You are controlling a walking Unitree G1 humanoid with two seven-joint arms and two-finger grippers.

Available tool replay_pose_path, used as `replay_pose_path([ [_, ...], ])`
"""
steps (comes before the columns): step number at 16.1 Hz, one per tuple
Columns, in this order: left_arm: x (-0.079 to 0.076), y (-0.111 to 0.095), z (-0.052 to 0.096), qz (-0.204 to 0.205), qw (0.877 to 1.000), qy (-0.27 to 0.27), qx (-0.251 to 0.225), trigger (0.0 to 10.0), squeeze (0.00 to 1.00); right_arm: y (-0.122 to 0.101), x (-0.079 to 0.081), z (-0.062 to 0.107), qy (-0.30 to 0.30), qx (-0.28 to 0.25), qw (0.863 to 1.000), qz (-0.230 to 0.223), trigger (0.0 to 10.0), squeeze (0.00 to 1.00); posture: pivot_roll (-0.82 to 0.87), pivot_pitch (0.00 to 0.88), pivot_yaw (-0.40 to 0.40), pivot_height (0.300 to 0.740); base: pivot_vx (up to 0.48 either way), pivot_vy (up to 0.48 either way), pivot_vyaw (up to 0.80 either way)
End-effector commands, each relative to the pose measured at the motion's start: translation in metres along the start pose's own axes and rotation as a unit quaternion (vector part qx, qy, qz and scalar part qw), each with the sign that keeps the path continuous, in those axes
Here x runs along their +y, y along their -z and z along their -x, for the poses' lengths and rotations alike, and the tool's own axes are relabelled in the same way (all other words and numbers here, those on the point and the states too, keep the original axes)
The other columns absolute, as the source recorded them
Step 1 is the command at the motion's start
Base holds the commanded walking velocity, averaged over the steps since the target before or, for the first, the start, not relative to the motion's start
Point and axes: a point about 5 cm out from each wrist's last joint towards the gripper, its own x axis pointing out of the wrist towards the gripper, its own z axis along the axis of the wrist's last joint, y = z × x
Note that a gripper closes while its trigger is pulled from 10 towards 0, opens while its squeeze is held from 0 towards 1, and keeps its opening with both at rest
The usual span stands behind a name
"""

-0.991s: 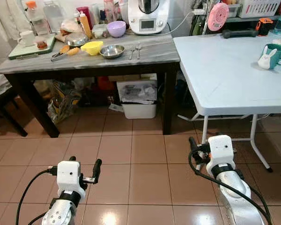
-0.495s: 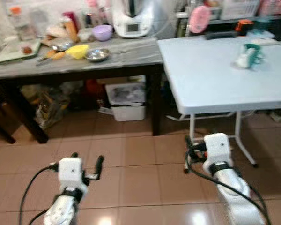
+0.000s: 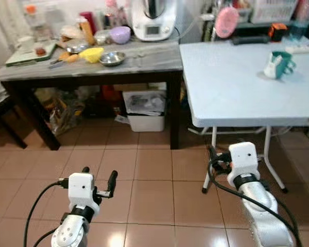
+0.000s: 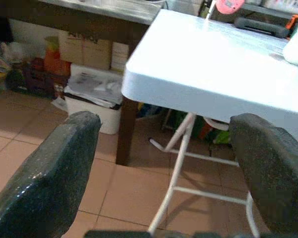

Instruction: Setting the table

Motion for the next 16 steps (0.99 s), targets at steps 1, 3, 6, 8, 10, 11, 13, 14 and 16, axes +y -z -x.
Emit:
replay_pose_path([
  [1,0.0063,-0.0027,-0.0005,0.000,1.000,-0.010,0.002,10.0,0.00,-0.0039,0.0049,-0.0022,-0.008,-0.006,1.000,-0.002,10.0,0.00,-0.12,0.003,0.074,0.740,0.000,0.000,0.00],
  [3,0.0059,-0.0063,-0.0011,0.005,1.000,-0.006,-0.009,10.0,0.00,-0.0038,0.0057,-0.0022,-0.007,-0.006,1.000,-0.003,10.0,0.00,-0.12,0.003,0.077,0.740,0.000,0.000,0.00],
  [6,0.0029,-0.0089,-0.0016,0.005,1.000,0.005,-0.013,10.0,0.00,-0.0043,0.0064,-0.0037,-0.007,-0.006,1.000,-0.004,10.0,0.00,-0.12,0.002,0.078,0.740,0.000,0.000,0.00],
  [8,0.0022,-0.0089,-0.0010,-0.004,1.000,0.008,-0.013,10.0,0.00,-0.0044,0.0069,-0.0039,-0.007,-0.007,1.000,-0.004,10.0,0.00,-0.12,0.003,0.078,0.740,0.126,0.000,0.00],
  [10,0.0005,-0.0094,-0.0008,0.005,1.000,0.015,-0.015,10.0,0.00,-0.0045,0.0072,-0.0041,-0.009,-0.007,1.000,-0.004,10.0,0.00,-0.12,0.004,0.074,0.740,0.407,0.000,0.00],
  [11,0.0004,-0.0091,-0.0007,0.006,1.000,0.017,-0.014,10.0,0.00,-0.0044,0.0072,-0.0043,-0.010,-0.007,1.000,-0.003,10.0,0.00,-0.12,0.005,0.074,0.740,0.420,0.000,0.00],
  [13,0.0009,-0.0088,-0.0004,0.006,1.000,0.017,-0.013,10.0,0.00,-0.0044,0.0066,-0.0048,-0.011,-0.007,1.000,-0.002,10.0,0.00,-0.12,0.005,0.071,0.740,0.428,0.000,0.00],
  [14,0.0008,-0.0086,-0.0006,0.007,1.000,0.017,-0.013,10.0,0.00,-0.0044,0.0065,-0.0050,-0.011,-0.007,1.000,-0.002,10.0,0.00,-0.12,0.003,0.070,0.740,0.428,0.000,0.00],
  [16,0.0002,-0.0080,-0.0011,0.008,1.000,0.020,-0.012,10.0,0.00,-0.0048,0.0065,-0.0056,-0.012,-0.007,1.000,-0.001,10.0,0.00,-0.12,0.003,0.070,0.740,0.424,0.000,0.00],
])
